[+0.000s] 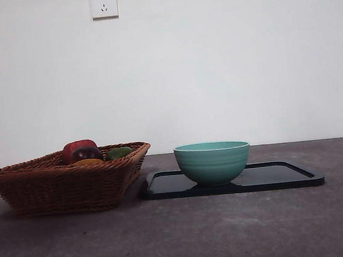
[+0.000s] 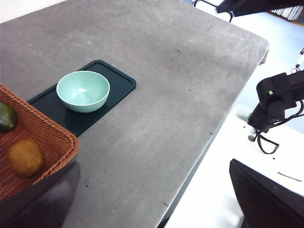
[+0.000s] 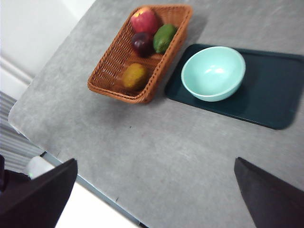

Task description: Pick up the wifruite, put it on the bowl, pick up the plate, put it on desk

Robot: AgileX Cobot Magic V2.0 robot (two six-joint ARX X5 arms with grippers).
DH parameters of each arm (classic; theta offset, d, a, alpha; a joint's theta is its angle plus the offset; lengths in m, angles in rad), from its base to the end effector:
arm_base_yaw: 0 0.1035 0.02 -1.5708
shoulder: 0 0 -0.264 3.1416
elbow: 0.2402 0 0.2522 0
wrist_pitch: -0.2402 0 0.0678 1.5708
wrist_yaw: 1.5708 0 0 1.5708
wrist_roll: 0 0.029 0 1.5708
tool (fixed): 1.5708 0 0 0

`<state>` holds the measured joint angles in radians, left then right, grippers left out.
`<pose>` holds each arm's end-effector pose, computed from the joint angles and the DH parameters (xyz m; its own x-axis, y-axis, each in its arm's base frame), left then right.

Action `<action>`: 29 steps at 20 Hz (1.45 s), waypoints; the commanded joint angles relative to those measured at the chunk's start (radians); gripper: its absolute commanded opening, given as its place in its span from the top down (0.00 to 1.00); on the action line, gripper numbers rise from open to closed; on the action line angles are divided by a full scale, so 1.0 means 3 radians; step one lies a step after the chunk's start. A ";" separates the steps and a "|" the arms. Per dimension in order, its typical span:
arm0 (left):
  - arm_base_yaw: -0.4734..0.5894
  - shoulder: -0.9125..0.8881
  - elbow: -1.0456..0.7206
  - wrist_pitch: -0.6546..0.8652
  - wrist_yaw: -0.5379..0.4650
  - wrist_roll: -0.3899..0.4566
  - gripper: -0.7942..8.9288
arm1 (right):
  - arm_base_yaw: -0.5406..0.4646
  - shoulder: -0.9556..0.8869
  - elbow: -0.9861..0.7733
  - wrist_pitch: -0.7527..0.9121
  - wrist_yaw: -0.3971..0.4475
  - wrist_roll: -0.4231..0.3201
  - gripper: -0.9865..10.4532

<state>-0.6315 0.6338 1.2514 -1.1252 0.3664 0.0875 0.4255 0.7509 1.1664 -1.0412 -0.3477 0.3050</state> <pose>0.0384 -0.0409 0.4045 0.4471 -0.7708 -0.4538 0.8351 0.5415 -0.0971 0.0906 0.0519 0.3817 0.5535 0.6249 -0.5506 -0.4499 0.7807 0.4338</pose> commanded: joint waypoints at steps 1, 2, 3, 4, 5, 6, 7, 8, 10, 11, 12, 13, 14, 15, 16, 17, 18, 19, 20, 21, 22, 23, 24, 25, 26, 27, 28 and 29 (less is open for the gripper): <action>-0.0031 0.0013 0.0029 0.0037 0.0005 -0.0004 0.40 | 0.0023 0.0500 0.0048 0.0179 -0.0053 0.0151 0.39; -0.0032 0.0013 0.0029 0.0037 0.0005 -0.0001 0.40 | 0.0023 0.0729 0.0062 0.0238 -0.0055 0.0235 0.39; -0.0032 0.0013 0.0029 0.0037 0.0005 0.0008 0.40 | 0.0023 0.0956 0.0090 0.0277 -0.0053 0.0258 0.39; -0.0032 0.0013 0.0029 0.0037 0.0005 0.0008 0.40 | 0.0023 0.1193 0.0126 0.0337 -0.0052 0.0257 0.39; -0.0032 0.0013 0.0029 0.0037 0.0005 0.0008 0.40 | 0.0023 0.1414 0.0172 0.0408 -0.0052 0.0257 0.39; -0.0032 0.0013 0.0029 0.0038 0.0005 0.0008 0.40 | 0.0022 0.1638 0.0233 0.0474 -0.0048 0.0252 0.39; -0.0032 0.0014 0.0029 0.0038 0.0005 0.0011 0.40 | 0.0022 0.1863 0.0314 0.0544 -0.0032 0.0223 0.39; -0.0032 0.0014 0.0029 0.0038 0.0005 0.0022 0.40 | 0.0013 0.2079 0.0403 0.0618 0.0003 0.0187 0.39; -0.0032 0.0014 0.0029 0.0037 0.0005 0.0020 0.40 | -0.0028 0.2528 0.0646 0.0668 0.0155 0.0141 0.39; -0.0032 0.0014 0.0029 0.0038 0.0005 0.0020 0.40 | -0.0050 0.2712 0.0757 0.0666 0.0195 0.0109 0.39; -0.0032 0.0014 0.0029 0.0038 0.0005 0.0022 0.40 | -0.0079 0.2930 0.0889 0.0662 0.0224 0.0069 0.39; -0.0032 0.0014 0.0029 0.0038 0.0005 0.0020 0.40 | -0.0107 0.3091 0.0989 0.0664 0.0225 0.0065 0.39; -0.0032 0.0014 0.0029 0.0033 0.0005 0.0019 0.40 | -0.0137 0.3267 0.1102 0.0661 0.0225 0.0064 0.39; -0.0032 0.0014 0.0029 0.0024 0.0005 0.0019 0.40 | -0.0169 0.3422 0.1204 0.0664 0.0225 0.0062 0.39; -0.0032 0.0013 0.0029 0.0000 0.0005 0.0020 0.40 | -0.0201 0.3559 0.1300 0.0662 0.0224 0.0062 0.39; -0.0032 0.0014 0.0029 -0.0018 0.0004 0.0020 0.40 | -0.0224 0.3685 0.1386 0.0664 0.0225 0.0062 0.39; -0.0032 0.0014 0.0029 -0.0019 0.0005 0.0019 0.40 | -0.0247 0.3798 0.1465 0.0668 0.0226 0.0062 0.39; -0.0032 0.0013 0.0029 -0.0018 0.0004 0.0020 0.40 | -0.0263 0.3889 0.1520 0.0675 0.0225 0.0064 0.39; -0.0032 0.0014 0.0029 -0.0018 0.0005 0.0020 0.40 | -0.0278 0.3979 0.1574 0.0674 0.0225 0.0067 0.39; -0.0032 0.0014 0.0029 -0.0018 0.0004 0.0020 0.40 | -0.0286 0.4032 0.1591 0.0680 0.0225 0.0066 0.39; -0.0032 0.0014 0.0029 -0.0018 0.0004 0.0020 0.40 | -0.0299 0.4088 0.1592 0.0701 0.0228 0.0067 0.39; -0.0032 0.0014 0.0029 -0.0019 0.0005 0.0020 0.40 | -0.0299 0.4130 0.1592 0.0706 0.0226 0.0067 0.40; -0.0032 0.0014 0.0029 -0.0019 0.0005 0.0020 0.40 | -0.0299 0.4175 0.1592 0.0703 0.0229 0.0066 0.44; -0.0032 0.0014 0.0029 -0.0018 0.0004 0.0020 0.40 | -0.0298 0.4203 0.1591 0.0701 0.0244 0.0065 0.48; -0.0032 0.0014 0.0029 -0.0017 0.0004 0.0020 0.40 | -0.0298 0.4233 0.1591 0.0687 0.0281 0.0065 0.52; -0.0032 0.0014 0.0029 -0.0017 0.0005 0.0020 0.40 | -0.0291 0.4261 0.1591 0.0676 0.0333 0.0065 0.56; -0.0032 0.0014 0.0029 -0.0018 0.0005 0.0022 0.40 | -0.0291 0.4276 0.1591 0.0659 0.0380 0.0066 0.60; -0.0032 0.0014 0.0029 -0.0018 0.0004 0.0020 0.40 | -0.0291 0.4287 0.1591 0.0635 0.0432 0.0065 0.65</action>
<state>-0.6334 0.6338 1.2510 -1.1378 0.3660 0.0883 0.3332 2.0132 1.6215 -0.8543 -0.2195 0.3370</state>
